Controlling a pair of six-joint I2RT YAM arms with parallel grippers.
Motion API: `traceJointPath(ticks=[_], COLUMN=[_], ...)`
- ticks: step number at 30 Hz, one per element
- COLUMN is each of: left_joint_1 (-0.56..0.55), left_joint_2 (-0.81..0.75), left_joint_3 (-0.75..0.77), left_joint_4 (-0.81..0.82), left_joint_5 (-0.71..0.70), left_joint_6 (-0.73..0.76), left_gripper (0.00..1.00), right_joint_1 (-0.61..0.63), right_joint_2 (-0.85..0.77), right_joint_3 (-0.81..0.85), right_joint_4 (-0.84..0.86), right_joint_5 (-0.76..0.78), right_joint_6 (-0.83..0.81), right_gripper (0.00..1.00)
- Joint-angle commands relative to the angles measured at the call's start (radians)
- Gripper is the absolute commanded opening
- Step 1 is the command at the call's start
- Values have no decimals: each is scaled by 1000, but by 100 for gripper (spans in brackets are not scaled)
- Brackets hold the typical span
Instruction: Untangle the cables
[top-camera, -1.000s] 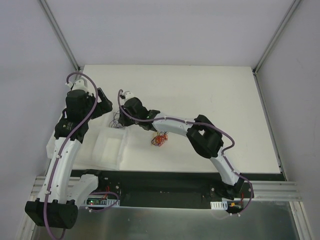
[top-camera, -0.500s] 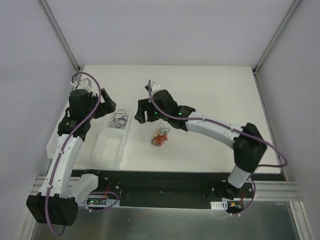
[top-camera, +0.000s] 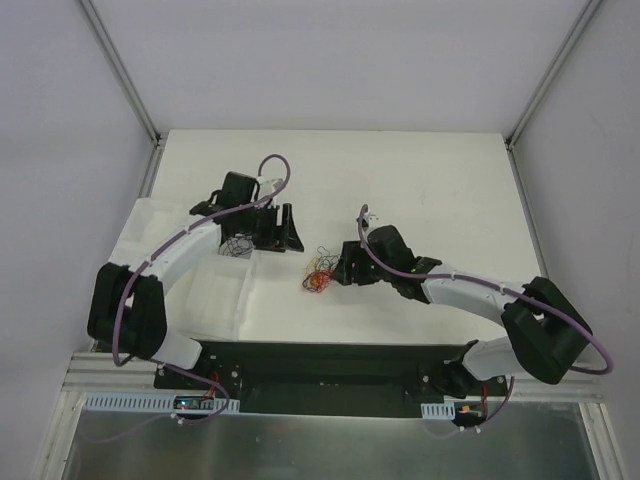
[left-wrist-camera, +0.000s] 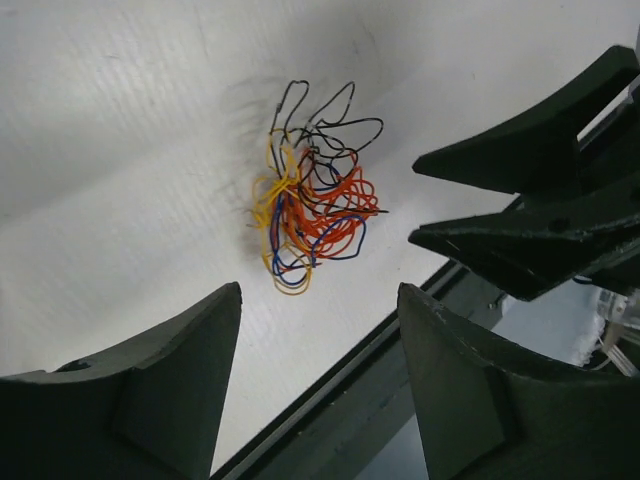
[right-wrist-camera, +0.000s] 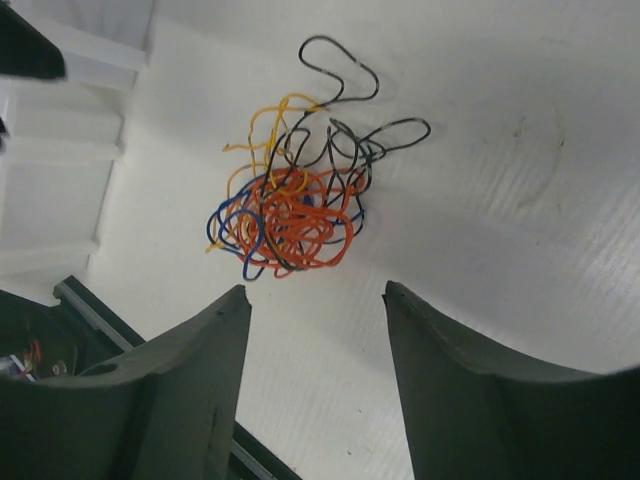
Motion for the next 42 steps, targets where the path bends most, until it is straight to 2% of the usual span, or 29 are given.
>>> traceJointPath(ticks=[1, 5, 8, 11, 15, 18, 24, 27, 30, 34, 38, 42], left_joint_1=[-34, -41, -89, -129, -156, -175, -248, -281, -291, -319, -322, -321], left_joint_2=[109, 134, 160, 191, 229, 263, 281, 287, 328, 405, 447, 477], left_joint_3=[95, 115, 117, 127, 138, 150, 175, 170, 179, 177, 123, 110], left_joint_4=[-66, -96, -96, -106, -117, -120, -111, -93, -71, -44, 32, 61], left_joint_5=[122, 90, 78, 43, -5, -11, -190, -293, -327, -351, -382, -399], left_joint_6=[25, 42, 52, 48, 28, -6, -63, -86, -102, -128, -185, -190], left_gripper=[60, 63, 65, 66, 67, 68, 73, 74, 74, 73, 70, 69], right_joint_1=[-56, -75, -79, -78, -78, -79, -79, -79, -79, -79, -85, -104], right_joint_2=[52, 133, 188, 216, 242, 248, 262, 250, 170, -87, -395, -623], right_joint_3=[40, 97, 144, 166, 187, 195, 184, 183, 152, 54, 57, 176], right_joint_4=[158, 177, 161, 163, 138, 138, 163, 169, 169, 132, -15, -211], right_joint_5=[-31, -56, -66, -54, -5, -14, -42, -66, -71, -14, 38, 95], right_joint_6=[81, 35, 18, 6, -26, -38, -51, -52, -40, -5, 21, -9], right_gripper=[55, 45, 39, 38, 23, 20, 22, 1, 0, 0, 1, 0])
